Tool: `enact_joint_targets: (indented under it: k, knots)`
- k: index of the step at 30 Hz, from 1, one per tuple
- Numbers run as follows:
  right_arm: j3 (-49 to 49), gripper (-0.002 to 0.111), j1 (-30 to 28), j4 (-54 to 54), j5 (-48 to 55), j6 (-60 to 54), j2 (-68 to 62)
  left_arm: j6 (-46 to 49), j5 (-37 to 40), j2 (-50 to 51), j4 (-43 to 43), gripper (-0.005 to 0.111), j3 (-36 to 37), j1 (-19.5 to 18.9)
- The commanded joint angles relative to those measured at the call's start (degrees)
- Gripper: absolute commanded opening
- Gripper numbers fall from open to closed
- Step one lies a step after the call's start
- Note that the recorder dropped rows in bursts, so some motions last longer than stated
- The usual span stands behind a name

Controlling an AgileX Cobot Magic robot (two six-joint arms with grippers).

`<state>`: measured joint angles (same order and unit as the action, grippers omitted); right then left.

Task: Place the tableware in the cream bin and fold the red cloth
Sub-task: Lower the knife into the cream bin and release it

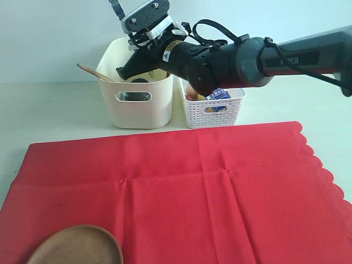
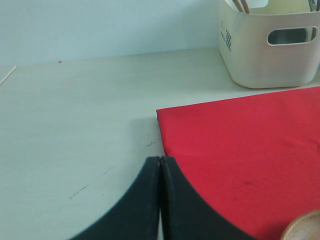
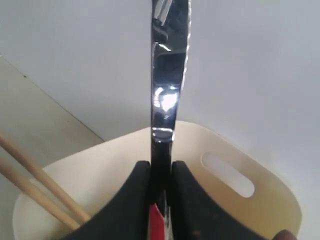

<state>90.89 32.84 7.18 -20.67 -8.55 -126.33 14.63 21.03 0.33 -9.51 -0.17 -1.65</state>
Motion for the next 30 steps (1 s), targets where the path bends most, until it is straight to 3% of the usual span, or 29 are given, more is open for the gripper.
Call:
enact_joint_targets:
  k: [1, 11, 21, 30]
  knots:
    - [0.50, 0.000, -1.25, 0.27, -3.88, -0.60, -0.93, 0.01, -0.47, -0.33, 0.19, 0.000, 0.17, 0.28]
    - [0.50, 0.002, -1.67, 0.27, -1.97, -0.28, -3.66, 0.01, -0.47, -0.33, 0.19, 0.000, 0.17, 0.28]
    - [0.50, 0.054, -1.67, 0.27, 5.78, -0.17, -1.45, 0.01, -0.47, -0.33, 0.19, 0.000, 0.17, 0.28]
    - [0.50, 0.058, -1.67, 0.27, 22.80, 1.78, 6.36, 0.01, -0.47, -0.33, 0.19, 0.000, 0.17, 0.28]
